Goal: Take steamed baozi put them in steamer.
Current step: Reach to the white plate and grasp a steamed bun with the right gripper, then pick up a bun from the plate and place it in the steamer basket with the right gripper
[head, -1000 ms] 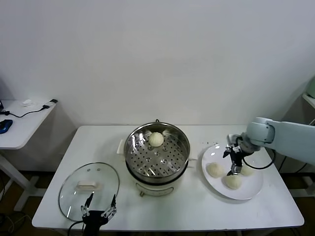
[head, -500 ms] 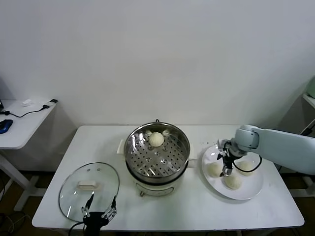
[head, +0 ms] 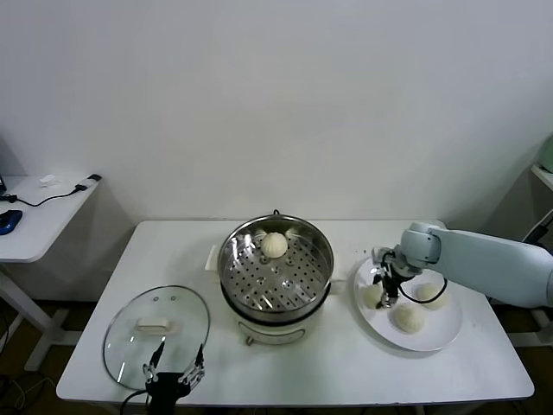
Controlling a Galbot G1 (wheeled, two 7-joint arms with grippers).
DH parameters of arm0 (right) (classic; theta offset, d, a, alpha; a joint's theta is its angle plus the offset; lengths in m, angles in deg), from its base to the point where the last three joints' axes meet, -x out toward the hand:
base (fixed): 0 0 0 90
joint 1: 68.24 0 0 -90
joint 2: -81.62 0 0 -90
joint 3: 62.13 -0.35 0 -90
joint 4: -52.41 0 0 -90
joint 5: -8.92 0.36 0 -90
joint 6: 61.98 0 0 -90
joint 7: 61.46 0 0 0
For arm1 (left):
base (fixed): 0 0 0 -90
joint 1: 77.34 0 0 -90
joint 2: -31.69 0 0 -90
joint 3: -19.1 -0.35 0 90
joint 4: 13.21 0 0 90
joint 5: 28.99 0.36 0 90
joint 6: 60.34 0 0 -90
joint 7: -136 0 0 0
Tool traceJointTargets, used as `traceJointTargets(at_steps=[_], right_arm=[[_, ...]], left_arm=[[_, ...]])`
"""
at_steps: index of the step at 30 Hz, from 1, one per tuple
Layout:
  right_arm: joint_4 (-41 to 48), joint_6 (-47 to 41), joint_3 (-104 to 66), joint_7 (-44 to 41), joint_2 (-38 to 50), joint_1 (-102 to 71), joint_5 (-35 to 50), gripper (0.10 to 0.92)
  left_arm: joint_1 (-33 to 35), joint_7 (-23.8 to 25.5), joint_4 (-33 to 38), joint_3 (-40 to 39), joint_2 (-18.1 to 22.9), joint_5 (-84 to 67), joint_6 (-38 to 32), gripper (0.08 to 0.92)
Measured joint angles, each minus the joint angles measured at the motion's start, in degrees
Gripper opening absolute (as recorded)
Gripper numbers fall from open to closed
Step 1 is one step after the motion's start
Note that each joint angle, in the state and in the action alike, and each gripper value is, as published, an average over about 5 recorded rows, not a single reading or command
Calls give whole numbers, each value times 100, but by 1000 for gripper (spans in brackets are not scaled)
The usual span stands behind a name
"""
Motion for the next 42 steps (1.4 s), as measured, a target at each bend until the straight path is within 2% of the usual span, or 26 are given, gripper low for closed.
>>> traceJointTargets(at_steps=[12,22,32,42], right_arm=[[-485,209,577,-462,205,1332,336,568],[-1015,133,961,-799,-222,3244,1546,568],[-1838,-527,902,-153,-1161,3717,2753,568],[-1723,-1071,729,634,-2290,3131,3186,568]], left_arm=[[-30,-2,36,-51,2,9,47,823],[-57,15,88,-128,-42,-3,38,823],[-50,20,99,-176,-52,12,5,823],[-136,22,53,-188,-19,2,20,823]])
